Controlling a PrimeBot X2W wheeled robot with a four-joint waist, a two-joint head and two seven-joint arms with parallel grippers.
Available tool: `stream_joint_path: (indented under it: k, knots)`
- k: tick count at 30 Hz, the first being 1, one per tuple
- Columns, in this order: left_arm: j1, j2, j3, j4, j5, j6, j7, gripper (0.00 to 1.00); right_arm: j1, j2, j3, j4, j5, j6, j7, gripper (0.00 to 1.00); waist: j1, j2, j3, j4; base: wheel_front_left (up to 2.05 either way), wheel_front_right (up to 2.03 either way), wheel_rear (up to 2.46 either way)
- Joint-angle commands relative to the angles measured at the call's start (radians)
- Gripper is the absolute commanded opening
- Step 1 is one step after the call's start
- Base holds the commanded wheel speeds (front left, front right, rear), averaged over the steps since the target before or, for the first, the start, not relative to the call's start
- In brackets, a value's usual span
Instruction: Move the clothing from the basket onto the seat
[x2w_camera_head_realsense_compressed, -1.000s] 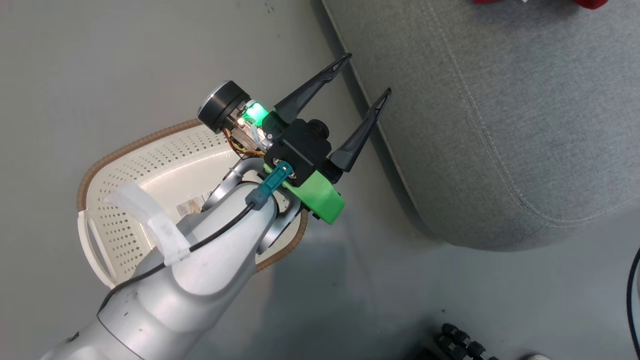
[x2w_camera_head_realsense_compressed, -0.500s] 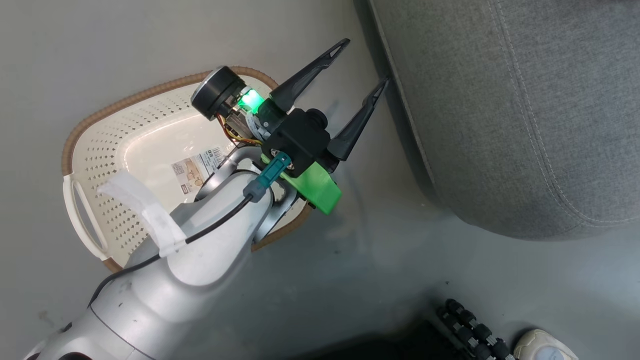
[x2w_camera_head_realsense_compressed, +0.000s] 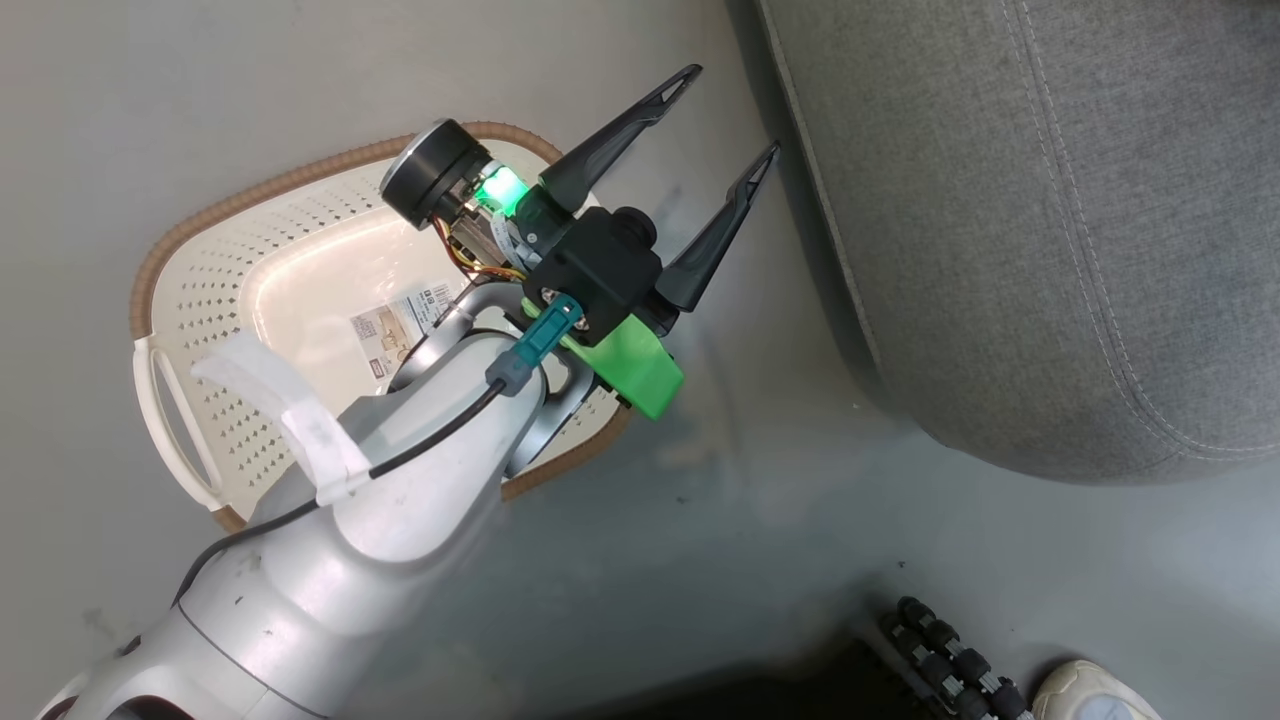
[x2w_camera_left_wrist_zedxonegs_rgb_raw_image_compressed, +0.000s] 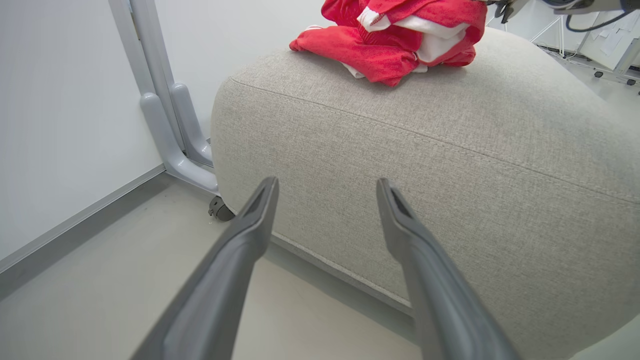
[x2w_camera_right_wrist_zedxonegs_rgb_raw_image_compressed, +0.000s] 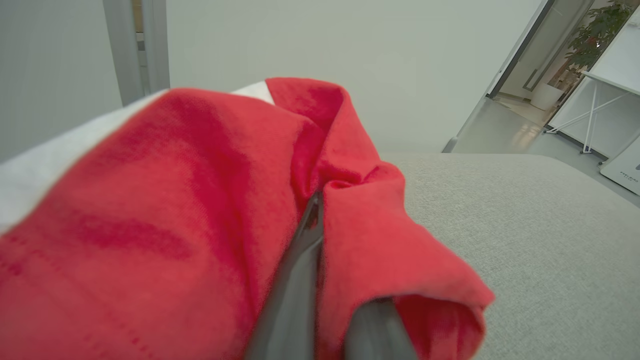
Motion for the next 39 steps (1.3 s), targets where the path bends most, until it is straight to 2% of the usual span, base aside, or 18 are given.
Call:
stream_joint_path:
  k: [1, 2, 3, 4, 11, 18, 27, 39]
  knots:
    - [-0.012, 0.008, 0.004, 0.004, -0.010, 0.005, -0.007, 1.00, 0.015, -0.004, -0.002, 0.008, -0.001, -0.001, 0.000, 0.00, -0.0001, -0.0001, -0.007, 0.002, 0.00, 0.00, 0.00]
    - [-0.008, 0.009, 0.005, 0.004, -0.013, 0.007, -0.008, 1.00, 0.017, -0.002, -0.004, 0.007, -0.002, -0.001, 0.000, 0.00, -0.0001, -0.0001, -0.012, 0.002, 0.00, 0.00, 0.00]
    - [-0.004, 0.008, 0.005, 0.005, -0.015, 0.008, -0.007, 1.00, 0.021, 0.000, -0.008, 0.000, -0.003, -0.001, 0.000, 0.85, -0.0001, -0.0001, -0.017, 0.002, 0.00, 0.00, 0.00]
    - [0.001, 0.008, 0.005, 0.006, -0.015, 0.009, -0.008, 1.00, 0.031, 0.005, -0.008, -0.006, -0.004, -0.001, 0.000, 1.00, -0.0001, -0.0001, -0.026, 0.002, 0.00, 0.00, 0.00]
    - [0.041, 0.001, 0.021, 0.013, -0.030, 0.022, -0.016, 1.00, 0.125, 0.038, -0.012, -0.070, -0.015, -0.001, 0.000, 1.00, -0.0001, -0.0001, -0.114, -0.001, 0.00, 0.00, 0.00]
    - [0.124, 0.011, 0.089, -0.004, -0.063, 0.044, -0.016, 1.00, 0.314, 0.064, -0.007, -0.147, -0.001, -0.001, 0.000, 1.00, -0.0001, -0.0001, -0.245, -0.003, 0.00, 0.00, 0.00]
    - [0.277, 0.023, 0.229, -0.040, -0.081, 0.069, -0.015, 1.00, 0.513, 0.088, 0.054, -0.257, 0.031, -0.001, 0.000, 1.00, -0.0001, -0.0001, -0.388, 0.026, 0.00, 0.00, 0.00]
    - [0.489, 0.014, 0.464, -0.086, -0.059, 0.079, -0.015, 1.00, 0.693, 0.157, 0.191, -0.390, 0.076, -0.001, 0.000, 1.00, -0.0001, -0.0001, -0.530, 0.131, 0.00, 0.00, 0.00]
